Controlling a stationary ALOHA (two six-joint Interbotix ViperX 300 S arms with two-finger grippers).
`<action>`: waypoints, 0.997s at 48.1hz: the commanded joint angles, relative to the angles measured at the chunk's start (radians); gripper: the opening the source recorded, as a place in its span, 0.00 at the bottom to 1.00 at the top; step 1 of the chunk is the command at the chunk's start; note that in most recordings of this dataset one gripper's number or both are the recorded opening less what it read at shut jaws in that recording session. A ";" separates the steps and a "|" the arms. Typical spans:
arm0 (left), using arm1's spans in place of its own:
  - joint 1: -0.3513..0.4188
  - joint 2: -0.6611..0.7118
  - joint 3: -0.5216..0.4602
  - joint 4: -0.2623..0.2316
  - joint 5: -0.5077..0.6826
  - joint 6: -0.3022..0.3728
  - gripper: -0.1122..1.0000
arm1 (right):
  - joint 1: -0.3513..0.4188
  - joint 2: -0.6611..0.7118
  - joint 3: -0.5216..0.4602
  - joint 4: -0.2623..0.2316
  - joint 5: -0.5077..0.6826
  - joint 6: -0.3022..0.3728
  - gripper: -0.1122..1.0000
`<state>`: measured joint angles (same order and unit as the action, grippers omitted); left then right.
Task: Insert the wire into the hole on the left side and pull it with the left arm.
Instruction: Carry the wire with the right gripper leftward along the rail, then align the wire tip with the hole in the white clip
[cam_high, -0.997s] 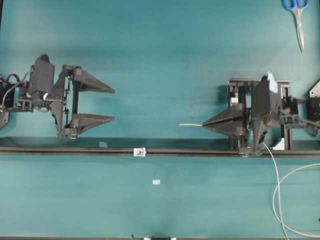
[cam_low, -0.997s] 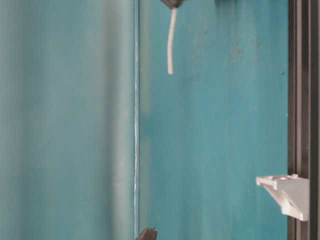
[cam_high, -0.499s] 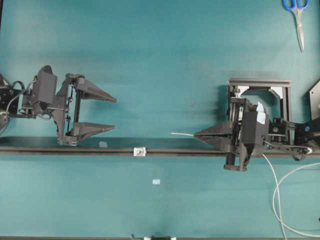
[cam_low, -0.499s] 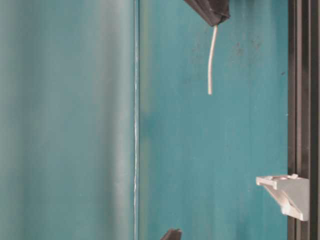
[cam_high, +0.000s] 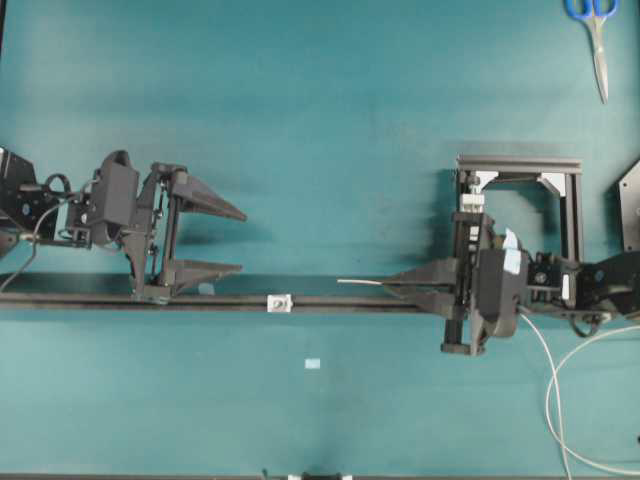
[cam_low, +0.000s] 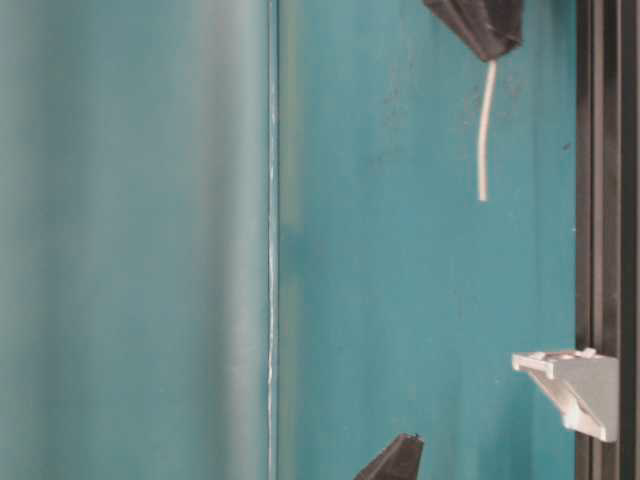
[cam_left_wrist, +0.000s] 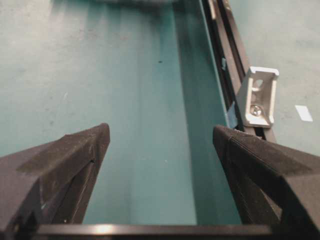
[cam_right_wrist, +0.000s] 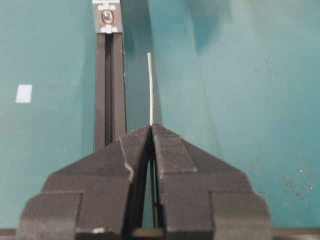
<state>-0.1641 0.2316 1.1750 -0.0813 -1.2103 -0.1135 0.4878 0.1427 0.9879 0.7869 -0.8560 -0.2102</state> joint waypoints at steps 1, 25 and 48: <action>-0.018 -0.009 -0.006 -0.002 -0.011 0.005 0.69 | 0.005 0.006 -0.021 0.002 -0.018 0.003 0.03; -0.074 -0.006 0.002 0.000 -0.064 0.069 0.69 | 0.035 0.044 -0.074 0.002 -0.040 0.003 0.03; -0.074 -0.006 0.002 0.000 -0.063 0.069 0.68 | 0.046 0.098 -0.103 0.002 -0.067 0.008 0.03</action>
<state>-0.2332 0.2347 1.1781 -0.0813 -1.2655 -0.0460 0.5292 0.2546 0.8989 0.7869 -0.9143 -0.2056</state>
